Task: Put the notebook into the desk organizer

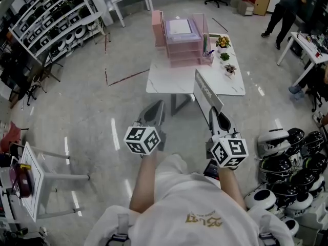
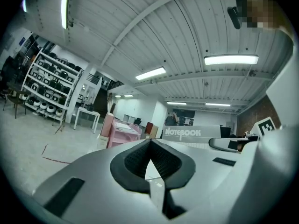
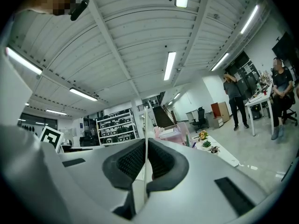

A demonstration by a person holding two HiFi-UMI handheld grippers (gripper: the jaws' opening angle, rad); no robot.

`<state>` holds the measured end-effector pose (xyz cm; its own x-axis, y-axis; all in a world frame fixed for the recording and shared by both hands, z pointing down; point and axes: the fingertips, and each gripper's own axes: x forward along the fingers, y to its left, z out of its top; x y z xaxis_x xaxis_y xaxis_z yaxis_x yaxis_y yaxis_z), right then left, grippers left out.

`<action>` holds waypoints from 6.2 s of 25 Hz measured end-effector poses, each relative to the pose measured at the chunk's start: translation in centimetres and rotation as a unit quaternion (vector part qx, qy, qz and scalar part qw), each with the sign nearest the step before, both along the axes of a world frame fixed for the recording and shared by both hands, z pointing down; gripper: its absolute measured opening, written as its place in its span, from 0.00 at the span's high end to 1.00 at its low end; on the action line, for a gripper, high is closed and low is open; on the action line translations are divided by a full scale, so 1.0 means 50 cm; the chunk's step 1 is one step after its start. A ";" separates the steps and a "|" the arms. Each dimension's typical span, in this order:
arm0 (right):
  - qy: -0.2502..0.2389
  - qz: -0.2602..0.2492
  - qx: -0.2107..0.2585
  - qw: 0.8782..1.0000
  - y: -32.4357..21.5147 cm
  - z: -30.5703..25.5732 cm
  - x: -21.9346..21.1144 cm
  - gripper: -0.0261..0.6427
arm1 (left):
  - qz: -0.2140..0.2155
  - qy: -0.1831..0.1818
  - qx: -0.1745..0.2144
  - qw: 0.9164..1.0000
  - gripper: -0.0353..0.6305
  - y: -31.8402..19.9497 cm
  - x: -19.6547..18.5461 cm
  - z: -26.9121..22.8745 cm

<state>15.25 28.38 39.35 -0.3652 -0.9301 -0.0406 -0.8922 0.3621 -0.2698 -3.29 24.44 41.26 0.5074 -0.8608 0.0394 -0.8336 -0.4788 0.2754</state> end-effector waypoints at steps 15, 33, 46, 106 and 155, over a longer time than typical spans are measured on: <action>0.014 0.022 0.002 1.000 -0.281 -0.004 -0.030 0.93 | 0.028 0.031 -0.023 0.999 0.92 -0.301 -0.021 0.022; 0.020 0.114 0.007 0.993 -0.734 -0.076 -0.122 0.93 | 0.125 0.039 -0.040 0.991 0.92 -0.815 -0.097 -0.007; 0.026 0.154 0.005 0.988 -0.833 -0.091 -0.115 0.93 | 0.173 0.040 -0.057 0.982 0.92 -0.937 -0.074 0.023; 0.166 0.092 0.039 0.981 -1.170 -0.026 -0.057 0.93 | 0.114 0.018 -0.078 0.990 0.92 -1.134 -0.007 0.067; 0.303 -0.197 -0.078 0.929 -1.181 0.160 -0.250 0.61 | 0.096 0.016 -0.094 0.991 0.92 -1.138 -0.028 0.083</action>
<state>2.75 -30.68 47.36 -0.5898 -0.6973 0.4073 -0.7041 0.6910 0.1635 -4.70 -32.46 45.43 0.6649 -0.7271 0.1711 -0.7214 -0.5656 0.3995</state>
